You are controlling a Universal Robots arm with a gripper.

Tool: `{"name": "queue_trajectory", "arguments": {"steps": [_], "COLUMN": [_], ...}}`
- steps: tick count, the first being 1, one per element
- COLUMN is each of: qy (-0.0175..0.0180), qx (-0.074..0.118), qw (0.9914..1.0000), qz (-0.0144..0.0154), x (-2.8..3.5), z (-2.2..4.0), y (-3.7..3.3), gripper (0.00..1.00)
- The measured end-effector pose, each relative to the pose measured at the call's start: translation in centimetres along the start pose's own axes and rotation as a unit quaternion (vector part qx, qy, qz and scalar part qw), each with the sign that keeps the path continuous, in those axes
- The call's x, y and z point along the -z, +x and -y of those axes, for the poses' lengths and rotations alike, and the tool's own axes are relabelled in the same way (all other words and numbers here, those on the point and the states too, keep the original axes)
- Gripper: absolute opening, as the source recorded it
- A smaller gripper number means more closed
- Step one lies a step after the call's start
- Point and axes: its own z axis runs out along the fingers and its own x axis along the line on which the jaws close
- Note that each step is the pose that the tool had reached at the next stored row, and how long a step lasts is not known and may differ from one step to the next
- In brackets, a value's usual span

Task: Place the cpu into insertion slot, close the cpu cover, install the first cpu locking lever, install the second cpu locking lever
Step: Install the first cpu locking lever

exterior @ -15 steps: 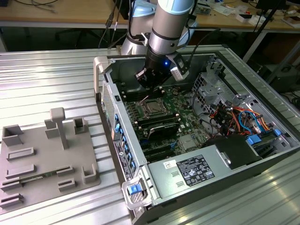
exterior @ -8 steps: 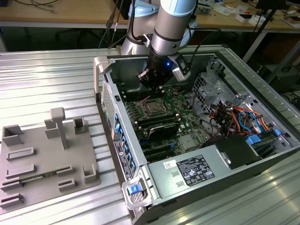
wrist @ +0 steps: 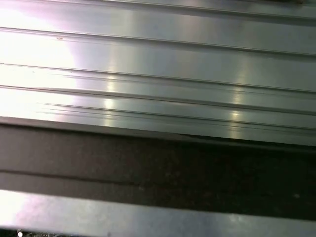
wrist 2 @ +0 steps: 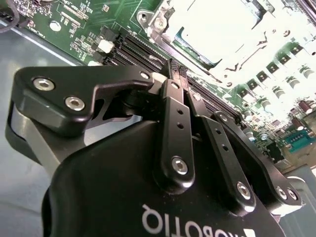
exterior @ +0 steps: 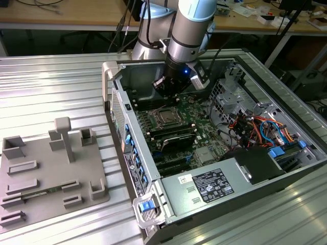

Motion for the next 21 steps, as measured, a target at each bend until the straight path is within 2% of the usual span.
{"name": "queue_trajectory", "arguments": {"steps": [7,14,21], "qy": [0.0000,0.0001,0.0001], "qx": [0.000,0.000,0.000], "qw": [1.00000,1.00000,1.00000], "qz": [0.0000,-0.0001,0.0000], "x": [-0.54,-1.18,-1.22], "z": [0.01,0.06,0.05], "y": [-0.44,-0.58,-0.58], "gripper": [0.11,0.11,0.11]}}
